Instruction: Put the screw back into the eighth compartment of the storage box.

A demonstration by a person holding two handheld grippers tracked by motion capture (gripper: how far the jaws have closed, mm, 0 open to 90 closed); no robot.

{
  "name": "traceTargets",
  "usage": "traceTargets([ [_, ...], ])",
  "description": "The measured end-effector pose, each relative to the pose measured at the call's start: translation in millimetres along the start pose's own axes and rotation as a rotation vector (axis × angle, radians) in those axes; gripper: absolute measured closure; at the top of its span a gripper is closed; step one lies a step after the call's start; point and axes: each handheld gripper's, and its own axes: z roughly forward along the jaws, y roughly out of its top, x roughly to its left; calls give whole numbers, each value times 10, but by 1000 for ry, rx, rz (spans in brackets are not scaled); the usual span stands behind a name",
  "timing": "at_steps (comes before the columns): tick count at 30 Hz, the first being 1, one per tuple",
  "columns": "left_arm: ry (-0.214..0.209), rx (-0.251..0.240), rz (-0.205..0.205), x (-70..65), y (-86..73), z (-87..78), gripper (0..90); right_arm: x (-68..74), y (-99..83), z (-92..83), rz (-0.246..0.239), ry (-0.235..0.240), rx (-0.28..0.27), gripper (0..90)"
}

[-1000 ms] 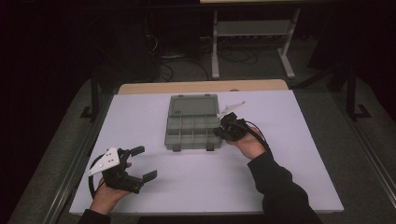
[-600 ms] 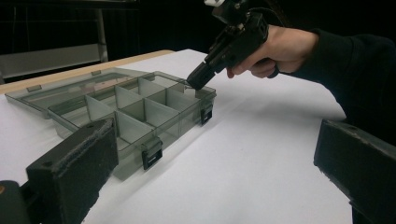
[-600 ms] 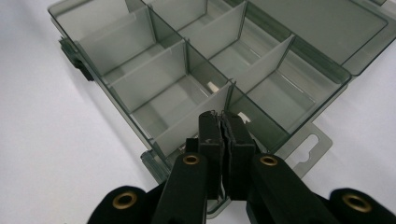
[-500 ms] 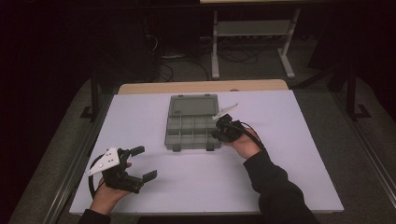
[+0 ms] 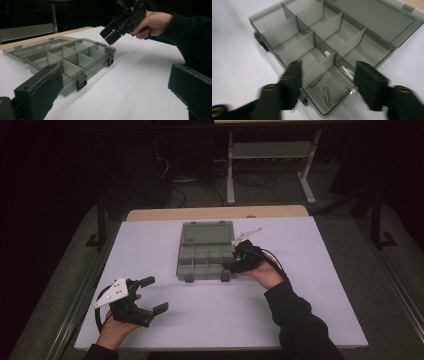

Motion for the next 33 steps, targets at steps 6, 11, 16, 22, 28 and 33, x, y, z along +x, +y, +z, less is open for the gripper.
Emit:
traceTargets([
  [6,1,-7,-9,3,-5,-5,0,-15,-27,-74,17,12,-40,86],
  [11,3,-4,-10,-2,-1,-13,0,-13,-28,-157,1,0,-83,25],
  [16,4,-5,-10,-5,-1,-16,0,12,-57,-269,-2,-7,-140,15],
  [22,2,-6,-5,-4,5,-11,0,37,-166,-458,-12,-12,-212,10],
  [28,-1,-3,-4,-2,10,8,0,42,-314,-604,-10,-24,-271,10],
  [33,2,-3,-7,-1,6,-6,0,29,-461,-721,-5,-30,-325,10],
])
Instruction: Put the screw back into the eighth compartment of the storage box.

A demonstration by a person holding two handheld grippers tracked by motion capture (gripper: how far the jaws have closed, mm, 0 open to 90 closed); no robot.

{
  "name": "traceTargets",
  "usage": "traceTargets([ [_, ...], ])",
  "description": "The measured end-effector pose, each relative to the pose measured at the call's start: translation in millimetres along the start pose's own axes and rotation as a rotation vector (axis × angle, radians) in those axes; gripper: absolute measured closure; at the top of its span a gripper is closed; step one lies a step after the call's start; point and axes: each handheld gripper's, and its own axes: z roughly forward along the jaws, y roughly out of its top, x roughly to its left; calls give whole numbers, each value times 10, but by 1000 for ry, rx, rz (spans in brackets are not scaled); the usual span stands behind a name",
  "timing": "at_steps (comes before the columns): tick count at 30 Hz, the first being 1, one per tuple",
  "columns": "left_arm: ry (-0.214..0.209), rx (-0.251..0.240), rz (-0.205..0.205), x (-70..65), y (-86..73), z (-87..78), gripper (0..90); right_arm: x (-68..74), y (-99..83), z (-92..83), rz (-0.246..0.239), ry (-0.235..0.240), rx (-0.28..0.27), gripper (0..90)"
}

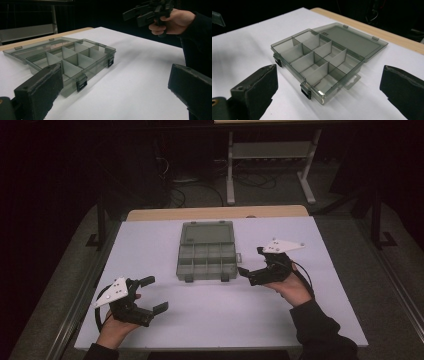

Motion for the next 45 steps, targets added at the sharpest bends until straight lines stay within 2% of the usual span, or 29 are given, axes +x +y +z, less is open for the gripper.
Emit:
traceTargets([
  [9,1,-7,9,-11,1,-20,0,-10,-140,-281,9,-9,-90,10],
  [14,8,-11,-9,-19,-4,-30,0,-5,-235,-418,18,-3,-136,10],
  [25,8,-6,0,-14,-5,-45,0,1,-507,-659,66,-29,-241,10],
  [32,8,-9,-4,-15,-11,-45,0,21,-697,-735,77,-34,-260,10],
  [37,10,0,7,-16,-20,-51,0,45,-761,-785,68,-44,-266,10],
  [45,7,4,5,-21,-37,-47,0,35,-851,-868,84,-53,-270,10],
])
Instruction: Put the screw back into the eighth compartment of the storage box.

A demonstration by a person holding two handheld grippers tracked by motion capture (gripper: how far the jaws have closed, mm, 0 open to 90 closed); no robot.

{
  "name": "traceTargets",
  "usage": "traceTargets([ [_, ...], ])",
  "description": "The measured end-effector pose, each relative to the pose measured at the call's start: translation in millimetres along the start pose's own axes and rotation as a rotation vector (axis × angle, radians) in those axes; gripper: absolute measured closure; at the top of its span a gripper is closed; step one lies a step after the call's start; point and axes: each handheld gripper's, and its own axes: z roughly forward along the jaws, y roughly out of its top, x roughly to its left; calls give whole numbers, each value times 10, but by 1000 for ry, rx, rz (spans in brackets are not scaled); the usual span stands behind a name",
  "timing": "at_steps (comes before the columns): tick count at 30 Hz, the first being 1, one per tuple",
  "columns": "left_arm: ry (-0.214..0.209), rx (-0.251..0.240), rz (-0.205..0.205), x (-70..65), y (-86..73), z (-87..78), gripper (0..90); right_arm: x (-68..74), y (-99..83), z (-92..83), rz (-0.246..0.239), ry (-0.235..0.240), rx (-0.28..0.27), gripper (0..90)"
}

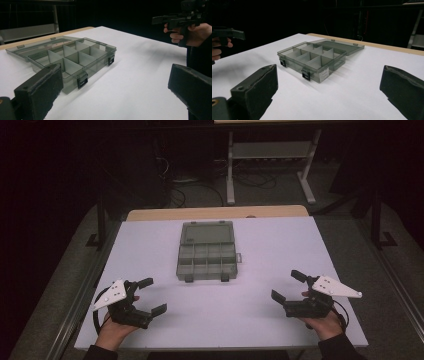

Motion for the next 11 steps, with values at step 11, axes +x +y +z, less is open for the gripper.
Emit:
traceTargets([
  [11,0,2,-1,-3,-8,3,0,10,16,-22,-18,0,-21,10],
])
